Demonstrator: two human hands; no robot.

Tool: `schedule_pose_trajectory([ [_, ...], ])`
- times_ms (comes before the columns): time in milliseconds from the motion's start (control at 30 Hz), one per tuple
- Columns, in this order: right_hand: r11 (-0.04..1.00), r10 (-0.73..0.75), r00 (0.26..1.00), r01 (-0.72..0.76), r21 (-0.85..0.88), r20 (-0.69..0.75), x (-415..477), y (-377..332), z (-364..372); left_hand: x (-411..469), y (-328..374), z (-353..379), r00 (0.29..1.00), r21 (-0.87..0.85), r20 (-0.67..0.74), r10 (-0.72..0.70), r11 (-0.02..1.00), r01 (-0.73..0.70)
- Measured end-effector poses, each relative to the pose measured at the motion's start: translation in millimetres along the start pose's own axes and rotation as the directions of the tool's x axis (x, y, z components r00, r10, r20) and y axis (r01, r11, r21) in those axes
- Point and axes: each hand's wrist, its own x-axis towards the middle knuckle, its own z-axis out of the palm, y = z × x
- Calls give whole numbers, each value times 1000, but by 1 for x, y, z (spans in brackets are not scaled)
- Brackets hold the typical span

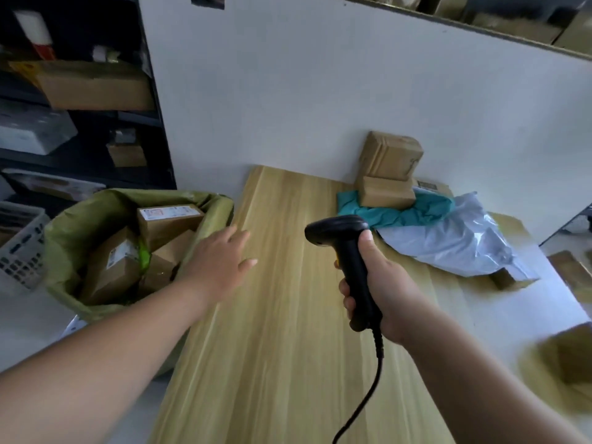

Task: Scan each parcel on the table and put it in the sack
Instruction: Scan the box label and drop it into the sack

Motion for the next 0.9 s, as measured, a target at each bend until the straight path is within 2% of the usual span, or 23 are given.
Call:
schedule_pose_trajectory([
  [233, 998, -61, 989, 63, 7, -132, -36, 30, -130, -3, 149, 19, 964, 19, 56, 258, 966, -260],
  [500, 994, -34, 940, 66, 83, -339, -82, 89, -321, -9, 359, 76, 889, -44, 178, 422, 906, -421],
  [733, 977, 20, 896, 78, 201, -444, -105, 143, -445, -20, 514, 136, 827, -97, 284, 485, 873, -478],
  [900, 979, 28, 811, 96, 180, -584, -102, 172, -509, -22, 594, 171, 812, -184, 340, 474, 880, -437],
])
